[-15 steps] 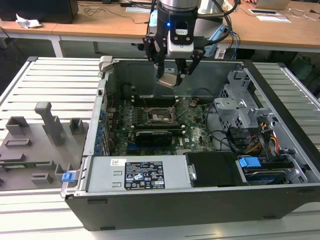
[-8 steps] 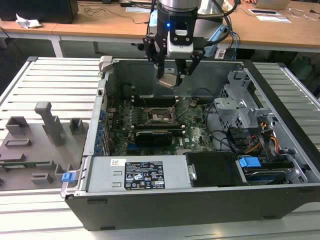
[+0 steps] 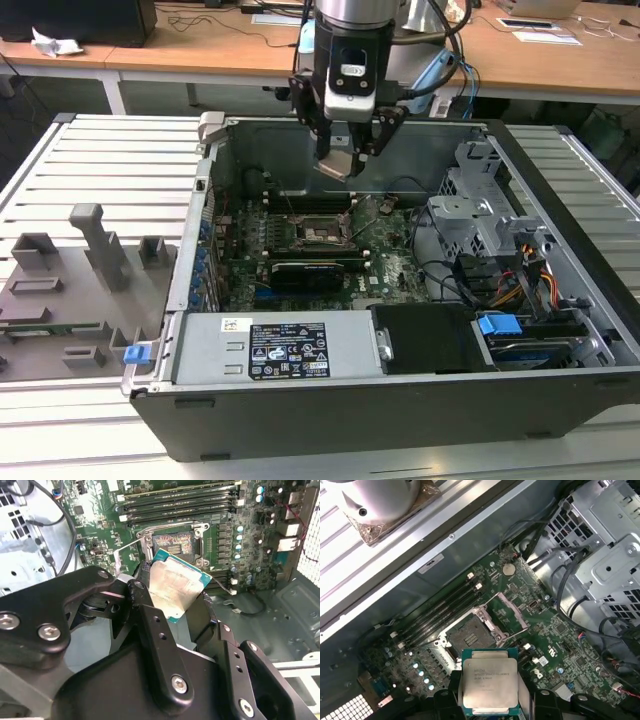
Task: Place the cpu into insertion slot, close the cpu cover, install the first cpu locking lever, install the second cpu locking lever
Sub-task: 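Place the cpu into insertion slot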
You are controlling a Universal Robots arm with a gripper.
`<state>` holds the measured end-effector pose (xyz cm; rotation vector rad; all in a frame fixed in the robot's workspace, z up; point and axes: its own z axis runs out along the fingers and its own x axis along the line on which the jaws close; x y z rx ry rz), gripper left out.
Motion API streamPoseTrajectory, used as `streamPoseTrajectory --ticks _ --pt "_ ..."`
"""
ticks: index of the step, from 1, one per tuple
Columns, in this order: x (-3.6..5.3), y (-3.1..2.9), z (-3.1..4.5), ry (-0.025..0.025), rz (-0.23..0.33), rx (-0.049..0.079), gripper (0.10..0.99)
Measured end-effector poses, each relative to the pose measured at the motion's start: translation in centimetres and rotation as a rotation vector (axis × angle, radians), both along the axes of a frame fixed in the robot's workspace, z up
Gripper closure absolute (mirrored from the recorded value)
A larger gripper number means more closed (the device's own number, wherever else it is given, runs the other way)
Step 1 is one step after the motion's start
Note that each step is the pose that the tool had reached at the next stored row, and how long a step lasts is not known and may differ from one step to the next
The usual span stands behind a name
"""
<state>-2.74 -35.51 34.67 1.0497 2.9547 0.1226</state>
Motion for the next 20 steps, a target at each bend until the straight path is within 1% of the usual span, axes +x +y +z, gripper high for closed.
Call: streamPoseTrajectory --ticks 5,15,18,20 --pt "0.00 -0.04 -0.32 0.0000 -0.018 -0.001 0.557" --pt "0.00 -0.05 -0.51 0.0001 -0.178 -0.003 0.557" --pt "0.00 -0.05 -0.57 0.0005 -0.208 -0.003 0.557" --pt "0.00 -0.04 -0.60 0.0008 -0.211 -0.003 0.557"
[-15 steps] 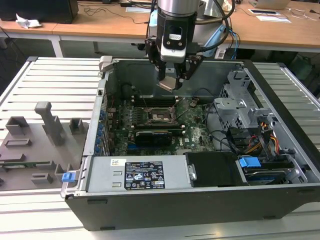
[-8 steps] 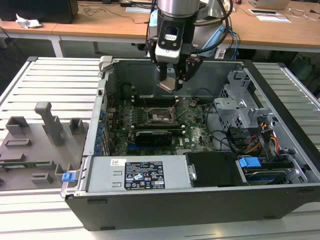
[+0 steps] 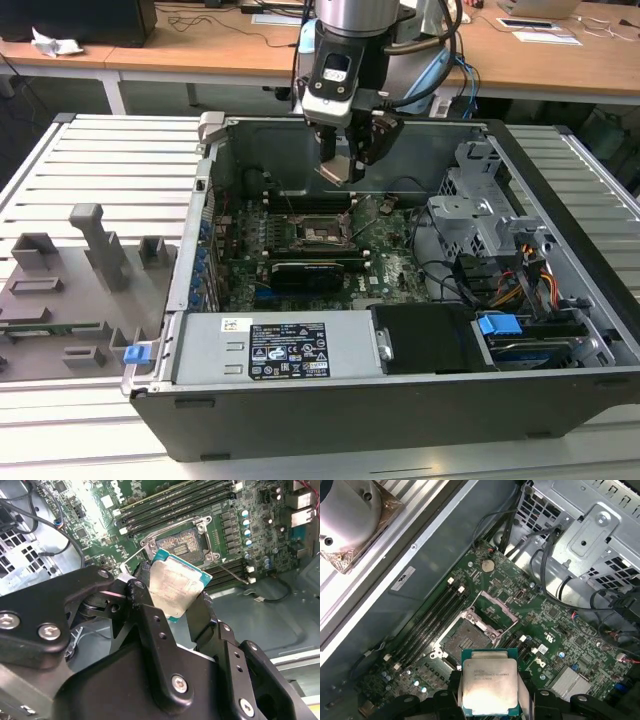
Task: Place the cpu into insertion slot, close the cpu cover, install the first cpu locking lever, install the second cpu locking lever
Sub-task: 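Place the cpu into insertion slot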
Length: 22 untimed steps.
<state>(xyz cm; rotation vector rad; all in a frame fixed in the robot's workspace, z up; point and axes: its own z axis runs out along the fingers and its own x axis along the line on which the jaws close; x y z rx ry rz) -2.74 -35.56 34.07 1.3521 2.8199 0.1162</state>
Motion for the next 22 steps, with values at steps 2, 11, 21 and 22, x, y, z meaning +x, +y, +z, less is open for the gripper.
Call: streamPoseTrajectory --ticks 2,11,21,22 --pt "-0.01 0.00 -0.07 0.0009 -0.003 0.000 0.557" --pt "0.00 0.00 -0.46 0.0059 -0.019 0.000 0.557" --pt "0.00 0.00 -0.72 0.0089 -0.042 0.000 0.557" --pt "0.00 0.00 -0.73 0.0089 -0.045 0.000 0.557"
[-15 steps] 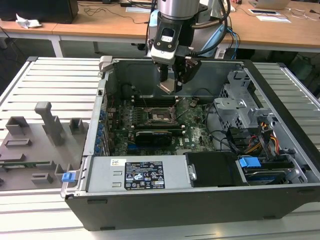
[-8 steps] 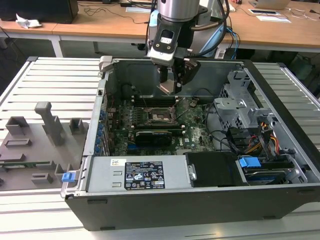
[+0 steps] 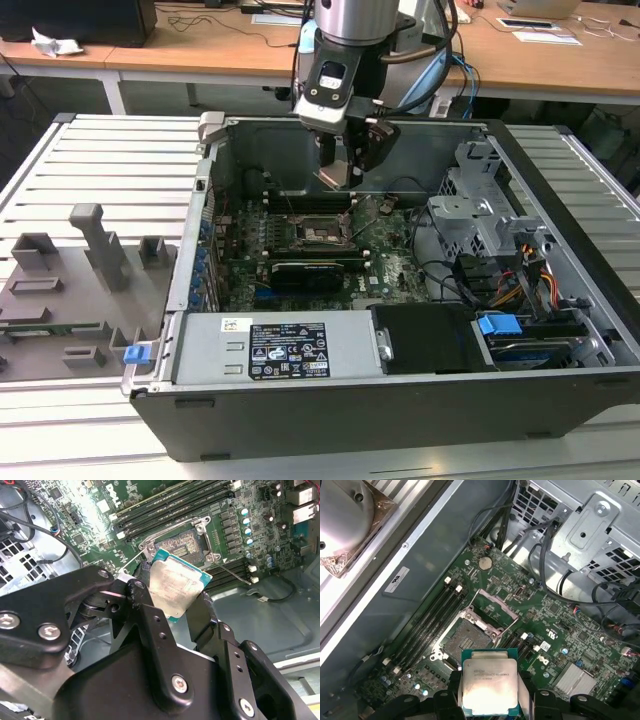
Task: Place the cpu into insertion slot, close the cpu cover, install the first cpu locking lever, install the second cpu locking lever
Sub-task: 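Place the cpu into insertion slot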
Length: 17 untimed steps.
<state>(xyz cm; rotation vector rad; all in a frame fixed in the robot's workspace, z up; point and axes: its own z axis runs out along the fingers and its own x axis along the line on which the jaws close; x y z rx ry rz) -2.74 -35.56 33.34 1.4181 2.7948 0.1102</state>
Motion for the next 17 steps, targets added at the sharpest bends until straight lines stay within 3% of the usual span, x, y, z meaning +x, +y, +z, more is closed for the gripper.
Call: streamPoseTrajectory --ticks 17 --pt "0.00 0.00 -0.25 0.0009 -0.041 0.000 0.557"
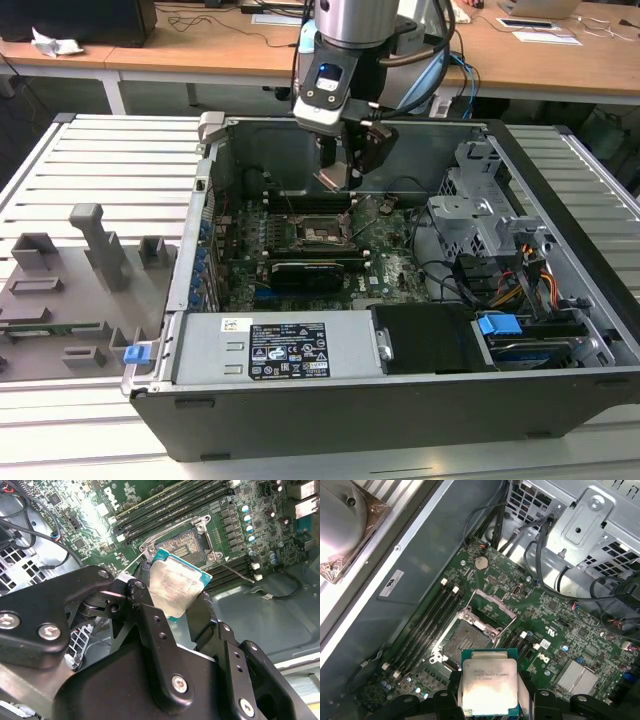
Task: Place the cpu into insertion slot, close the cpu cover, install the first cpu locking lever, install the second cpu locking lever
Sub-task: 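Place the cpu into insertion slot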
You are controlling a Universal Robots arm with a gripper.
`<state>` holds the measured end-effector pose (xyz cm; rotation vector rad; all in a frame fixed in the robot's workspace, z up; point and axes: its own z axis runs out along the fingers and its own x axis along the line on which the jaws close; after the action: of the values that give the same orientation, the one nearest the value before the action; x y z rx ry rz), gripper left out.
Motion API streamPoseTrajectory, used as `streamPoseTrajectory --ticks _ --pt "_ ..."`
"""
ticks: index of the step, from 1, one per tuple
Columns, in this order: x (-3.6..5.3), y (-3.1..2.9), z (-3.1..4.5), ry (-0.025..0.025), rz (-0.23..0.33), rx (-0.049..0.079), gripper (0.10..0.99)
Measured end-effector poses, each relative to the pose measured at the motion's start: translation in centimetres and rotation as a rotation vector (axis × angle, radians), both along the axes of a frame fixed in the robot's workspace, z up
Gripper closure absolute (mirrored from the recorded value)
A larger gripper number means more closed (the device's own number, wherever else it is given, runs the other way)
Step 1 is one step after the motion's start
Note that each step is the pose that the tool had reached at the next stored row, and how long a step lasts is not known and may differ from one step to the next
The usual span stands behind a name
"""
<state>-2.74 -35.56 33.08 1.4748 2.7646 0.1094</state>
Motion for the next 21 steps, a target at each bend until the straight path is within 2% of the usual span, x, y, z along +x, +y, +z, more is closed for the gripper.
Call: streamPoseTrajectory --ticks 4,7,12,18,21 --pt "0.00 0.00 -0.14 0.0002 -0.021 0.000 0.557" --pt "0.00 0.00 -0.33 0.0002 -0.085 0.000 0.557" --pt "-0.02 0.00 -0.70 0.0002 -0.155 0.000 0.557" --pt "-0.23 0.00 -0.90 0.0005 -0.183 0.000 0.557" --pt "-0.24 0.00 -1.02 0.0028 -0.189 -0.001 0.557"
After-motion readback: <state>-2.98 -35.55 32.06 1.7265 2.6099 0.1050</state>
